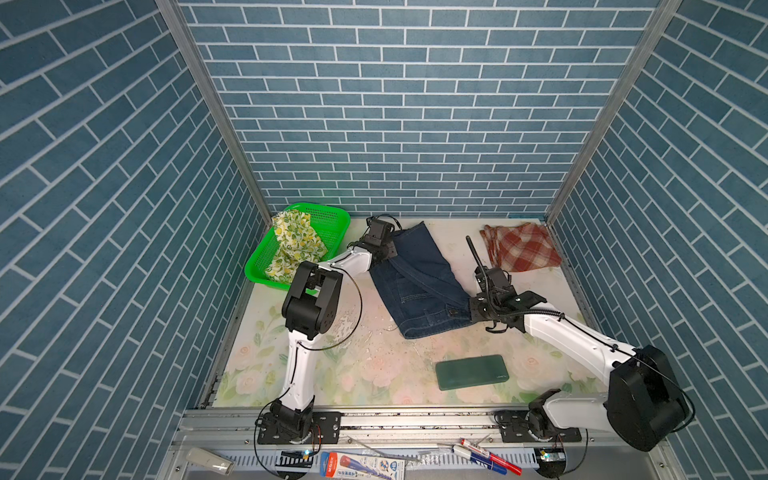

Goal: Fold and stack the skirts
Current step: 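Lift the folded denim skirt toward the plaid skirt with both grippers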

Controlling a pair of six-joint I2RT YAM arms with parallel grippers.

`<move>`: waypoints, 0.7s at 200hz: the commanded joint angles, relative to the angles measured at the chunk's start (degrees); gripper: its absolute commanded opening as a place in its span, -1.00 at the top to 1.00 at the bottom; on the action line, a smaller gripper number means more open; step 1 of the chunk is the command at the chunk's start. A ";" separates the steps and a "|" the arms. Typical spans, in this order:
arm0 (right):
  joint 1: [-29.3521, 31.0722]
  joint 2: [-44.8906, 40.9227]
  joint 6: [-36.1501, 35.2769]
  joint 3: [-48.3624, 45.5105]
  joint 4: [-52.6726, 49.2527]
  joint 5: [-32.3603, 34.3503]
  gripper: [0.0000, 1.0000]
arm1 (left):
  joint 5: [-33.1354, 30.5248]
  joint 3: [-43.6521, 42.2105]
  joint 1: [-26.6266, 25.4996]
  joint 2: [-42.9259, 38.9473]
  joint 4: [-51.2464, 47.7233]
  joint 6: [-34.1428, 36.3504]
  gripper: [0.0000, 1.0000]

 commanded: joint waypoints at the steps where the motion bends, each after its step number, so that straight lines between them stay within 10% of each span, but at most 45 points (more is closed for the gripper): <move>1: -4.51 2.64 0.80 2.76 2.48 1.55 1.00 | 0.98 3.54 0.38 1.48 -0.26 -0.45 1.00; 140: -23.79 20.71 -7.95 27.68 11.73 -0.11 1.00 | 5.00 31.77 0.76 12.58 -11.02 3.40 1.00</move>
